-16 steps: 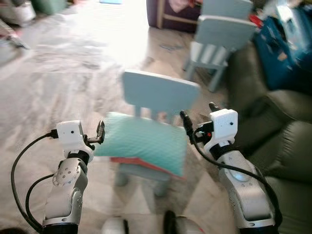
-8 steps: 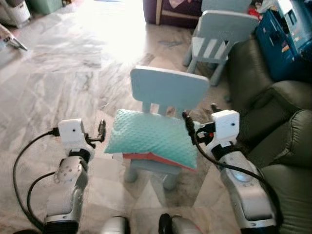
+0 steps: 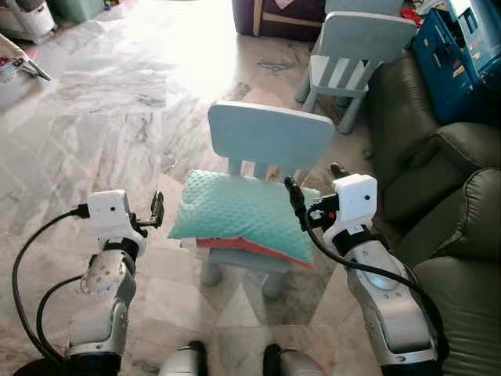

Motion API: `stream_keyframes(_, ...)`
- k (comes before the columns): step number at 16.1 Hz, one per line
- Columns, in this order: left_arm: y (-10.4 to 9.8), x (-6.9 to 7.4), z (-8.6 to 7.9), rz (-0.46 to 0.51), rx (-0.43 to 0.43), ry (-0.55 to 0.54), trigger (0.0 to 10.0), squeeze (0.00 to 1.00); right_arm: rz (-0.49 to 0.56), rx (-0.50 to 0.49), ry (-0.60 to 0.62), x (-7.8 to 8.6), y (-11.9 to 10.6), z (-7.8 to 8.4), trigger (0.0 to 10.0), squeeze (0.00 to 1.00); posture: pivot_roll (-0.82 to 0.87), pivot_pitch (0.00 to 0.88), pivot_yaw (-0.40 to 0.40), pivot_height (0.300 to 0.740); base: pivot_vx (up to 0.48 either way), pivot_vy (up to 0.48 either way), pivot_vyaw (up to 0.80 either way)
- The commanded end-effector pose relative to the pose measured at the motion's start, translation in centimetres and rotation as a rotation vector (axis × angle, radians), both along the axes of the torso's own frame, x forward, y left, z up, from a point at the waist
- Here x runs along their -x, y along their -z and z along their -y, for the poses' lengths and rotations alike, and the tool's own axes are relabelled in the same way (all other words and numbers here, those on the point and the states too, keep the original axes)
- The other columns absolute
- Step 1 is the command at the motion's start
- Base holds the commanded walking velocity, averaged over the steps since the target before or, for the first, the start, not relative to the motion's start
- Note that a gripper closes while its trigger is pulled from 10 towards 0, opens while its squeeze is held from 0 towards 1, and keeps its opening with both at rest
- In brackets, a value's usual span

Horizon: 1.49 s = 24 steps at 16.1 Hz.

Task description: Move the pillow to the sofa

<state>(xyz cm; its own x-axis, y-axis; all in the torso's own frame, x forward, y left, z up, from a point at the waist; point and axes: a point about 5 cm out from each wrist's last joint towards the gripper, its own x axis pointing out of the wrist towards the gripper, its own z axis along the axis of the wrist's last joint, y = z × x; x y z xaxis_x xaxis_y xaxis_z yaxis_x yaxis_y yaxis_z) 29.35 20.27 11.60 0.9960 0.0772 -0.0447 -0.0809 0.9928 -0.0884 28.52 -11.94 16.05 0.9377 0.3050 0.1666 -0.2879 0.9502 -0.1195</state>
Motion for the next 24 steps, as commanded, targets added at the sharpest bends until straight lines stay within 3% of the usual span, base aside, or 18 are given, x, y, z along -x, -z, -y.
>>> stream_keyframes(1,0.21,0.06,-0.29,-0.007,-0.003,0.011,10.0,0.0,-0.008,0.002,0.018,0.16,0.2,0.3,10.0,0.0,-0.03,0.21,-0.049,0.74,0.0,0.0,0.0)
stream_keyframes(5,0.0,0.54,-0.5,0.02,0.056,0.015,10.0,0.0,0.025,-0.037,0.024,0.19,-0.5,0.48,10.0,0.0,-0.02,0.2,-0.049,0.74,0.063,0.0,0.0)
stream_keyframes(10,0.08,0.72,-0.48,0.027,0.078,0.016,10.0,0.0,0.032,-0.027,0.014,0.15,-0.57,0.37,10.0,0.0,-0.02,0.193,-0.055,0.74,0.43,0.0,0.0)
stream_keyframes(22,0.43,1.0,-0.37,0.015,0.086,0.01,10.0,0.0,0.025,-0.022,0.009,0.33,-0.32,0.27,10.0,0.0,-0.03,0.206,-0.056,0.74,0.45,0.0,0.0)
stream_keyframes(24,0.58,1.02,-0.2,0.01,0.088,0.007,10.0,0.0,0.022,-0.02,0.009,0.37,-0.23,0.25,10.0,0.0,-0.03,0.206,-0.056,0.74,0.0,0.0,0.0)
